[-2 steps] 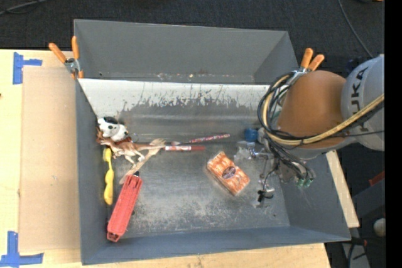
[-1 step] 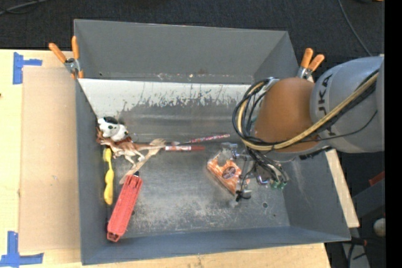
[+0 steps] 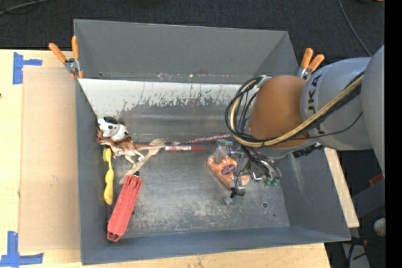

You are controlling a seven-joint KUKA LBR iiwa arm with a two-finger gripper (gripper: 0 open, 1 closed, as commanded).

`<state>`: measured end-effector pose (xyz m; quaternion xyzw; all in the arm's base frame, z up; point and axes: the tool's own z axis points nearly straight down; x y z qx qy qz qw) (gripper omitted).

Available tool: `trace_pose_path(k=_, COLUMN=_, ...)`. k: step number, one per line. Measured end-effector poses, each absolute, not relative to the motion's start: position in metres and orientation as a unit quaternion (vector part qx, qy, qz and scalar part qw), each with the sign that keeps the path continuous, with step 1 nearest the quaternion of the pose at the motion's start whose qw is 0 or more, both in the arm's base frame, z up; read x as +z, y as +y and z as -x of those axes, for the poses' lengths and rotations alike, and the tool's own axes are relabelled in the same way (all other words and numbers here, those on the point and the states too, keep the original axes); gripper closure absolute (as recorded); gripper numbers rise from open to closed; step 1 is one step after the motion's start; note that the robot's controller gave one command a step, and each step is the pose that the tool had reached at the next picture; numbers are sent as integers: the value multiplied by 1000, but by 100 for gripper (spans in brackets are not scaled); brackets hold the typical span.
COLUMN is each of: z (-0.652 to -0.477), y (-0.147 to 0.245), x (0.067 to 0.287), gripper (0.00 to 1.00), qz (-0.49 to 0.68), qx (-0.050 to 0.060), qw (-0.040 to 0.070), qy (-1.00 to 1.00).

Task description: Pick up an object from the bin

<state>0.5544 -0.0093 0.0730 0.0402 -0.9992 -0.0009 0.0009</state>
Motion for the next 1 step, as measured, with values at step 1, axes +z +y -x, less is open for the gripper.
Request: trace_pose_path(k=1, z=-565, y=-16, x=94, gripper=0, qz=-9, qx=0, qw=-3, qy=-1000)
